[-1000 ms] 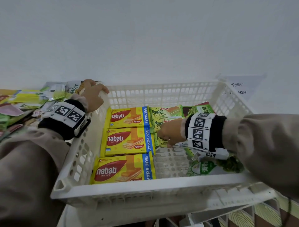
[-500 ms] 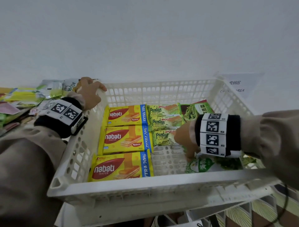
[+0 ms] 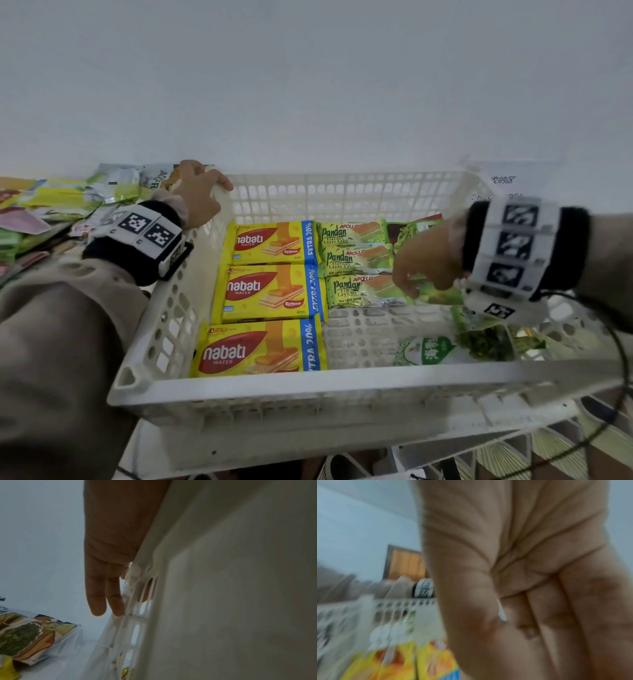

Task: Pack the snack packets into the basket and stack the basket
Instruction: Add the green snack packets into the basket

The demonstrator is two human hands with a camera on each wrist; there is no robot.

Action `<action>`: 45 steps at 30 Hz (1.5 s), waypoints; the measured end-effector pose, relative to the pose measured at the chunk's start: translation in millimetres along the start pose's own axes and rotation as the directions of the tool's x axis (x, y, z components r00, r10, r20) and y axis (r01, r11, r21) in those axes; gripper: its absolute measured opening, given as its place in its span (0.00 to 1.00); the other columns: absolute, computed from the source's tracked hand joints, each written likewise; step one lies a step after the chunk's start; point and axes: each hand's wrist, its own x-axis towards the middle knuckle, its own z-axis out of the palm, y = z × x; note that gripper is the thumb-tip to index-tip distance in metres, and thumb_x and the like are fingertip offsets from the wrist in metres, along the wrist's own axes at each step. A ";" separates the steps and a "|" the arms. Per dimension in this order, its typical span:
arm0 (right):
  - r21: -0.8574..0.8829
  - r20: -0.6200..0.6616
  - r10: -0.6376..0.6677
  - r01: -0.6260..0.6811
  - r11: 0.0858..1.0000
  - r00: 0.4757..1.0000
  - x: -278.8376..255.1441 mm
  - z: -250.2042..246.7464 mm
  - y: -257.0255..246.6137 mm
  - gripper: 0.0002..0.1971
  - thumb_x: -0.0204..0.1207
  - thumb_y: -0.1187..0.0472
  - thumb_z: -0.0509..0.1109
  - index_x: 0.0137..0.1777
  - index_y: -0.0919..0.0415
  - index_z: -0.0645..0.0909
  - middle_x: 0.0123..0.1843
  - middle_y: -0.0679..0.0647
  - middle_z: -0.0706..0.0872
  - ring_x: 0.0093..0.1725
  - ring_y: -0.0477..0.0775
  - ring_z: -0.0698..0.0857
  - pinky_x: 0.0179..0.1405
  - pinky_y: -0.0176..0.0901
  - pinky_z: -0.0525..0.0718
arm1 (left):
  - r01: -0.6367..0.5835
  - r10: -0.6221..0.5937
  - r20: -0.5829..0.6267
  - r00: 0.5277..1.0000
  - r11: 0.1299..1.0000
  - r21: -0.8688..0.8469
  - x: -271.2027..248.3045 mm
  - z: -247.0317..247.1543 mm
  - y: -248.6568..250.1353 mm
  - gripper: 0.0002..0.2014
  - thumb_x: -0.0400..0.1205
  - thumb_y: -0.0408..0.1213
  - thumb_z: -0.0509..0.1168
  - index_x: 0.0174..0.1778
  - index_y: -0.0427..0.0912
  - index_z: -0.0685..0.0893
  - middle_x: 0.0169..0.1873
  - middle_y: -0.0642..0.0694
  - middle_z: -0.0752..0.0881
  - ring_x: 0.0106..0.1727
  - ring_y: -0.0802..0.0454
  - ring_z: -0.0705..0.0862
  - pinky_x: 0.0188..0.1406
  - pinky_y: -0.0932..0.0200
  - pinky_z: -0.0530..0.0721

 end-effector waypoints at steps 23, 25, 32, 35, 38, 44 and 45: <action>0.668 -0.045 -0.026 0.049 0.742 0.999 46.7 20.0 23.4 0.08 0.74 0.64 0.72 0.42 0.57 0.73 0.35 0.57 0.82 0.31 0.52 0.82 0.37 0.41 0.85 | -0.010 0.010 0.004 1.000 1.000 0.014 10.8 3.8 -11.8 0.20 0.75 0.24 0.59 0.56 0.52 0.78 0.71 0.43 0.58 0.65 0.37 0.73 0.63 0.41 0.78; 0.596 -0.043 -0.015 0.038 0.802 0.999 49.2 20.6 17.7 0.09 0.75 0.63 0.72 0.41 0.59 0.73 0.37 0.58 0.84 0.29 0.50 0.84 0.31 0.38 0.83 | -0.012 0.012 0.005 1.000 1.000 0.020 10.9 4.1 -11.9 0.19 0.75 0.25 0.59 0.53 0.55 0.77 0.70 0.44 0.58 0.65 0.38 0.73 0.62 0.41 0.79; 0.235 -0.139 -0.006 0.039 0.971 0.990 46.9 15.4 1.0 0.11 0.73 0.64 0.72 0.36 0.57 0.72 0.25 0.45 0.80 0.21 0.38 0.78 0.19 0.26 0.74 | -0.013 0.013 0.005 1.000 0.999 0.036 13.6 4.3 -13.9 0.20 0.75 0.26 0.59 0.55 0.56 0.77 0.70 0.44 0.58 0.62 0.39 0.75 0.62 0.42 0.78; -0.048 -0.257 -0.056 0.045 0.998 0.965 37.6 12.2 -7.0 0.08 0.73 0.58 0.71 0.43 0.57 0.74 0.41 0.49 0.77 0.39 0.49 0.75 0.26 0.31 0.67 | -0.030 0.030 0.000 1.000 0.999 0.022 14.0 4.1 -15.4 0.20 0.74 0.26 0.60 0.50 0.60 0.75 0.69 0.44 0.59 0.64 0.38 0.74 0.62 0.41 0.78; -0.070 -0.359 -0.158 0.142 0.987 0.920 38.7 14.6 -11.2 0.05 0.74 0.61 0.69 0.44 0.55 0.75 0.38 0.47 0.75 0.40 0.49 0.74 0.28 0.30 0.65 | -0.032 0.032 0.005 0.999 0.999 0.006 13.6 4.1 -15.3 0.21 0.73 0.26 0.59 0.47 0.62 0.74 0.68 0.45 0.59 0.63 0.38 0.75 0.63 0.41 0.78; 0.074 -0.169 -0.249 0.264 0.962 0.954 55.8 22.7 -26.8 0.15 0.74 0.65 0.70 0.32 0.51 0.68 0.33 0.46 0.76 0.39 0.50 0.78 0.41 0.40 0.79 | -0.028 0.028 0.001 1.000 1.000 -0.004 11.9 3.2 -13.2 0.20 0.74 0.25 0.58 0.49 0.59 0.75 0.69 0.44 0.59 0.61 0.38 0.76 0.63 0.42 0.78; 0.071 -0.163 -0.246 0.260 0.963 0.955 58.5 23.3 -27.5 0.15 0.75 0.65 0.69 0.32 0.51 0.68 0.34 0.47 0.76 0.39 0.50 0.78 0.38 0.37 0.77 | -0.028 0.028 0.000 1.000 1.000 -0.005 11.8 3.2 -13.3 0.20 0.74 0.25 0.58 0.49 0.59 0.75 0.69 0.44 0.59 0.61 0.37 0.76 0.62 0.41 0.78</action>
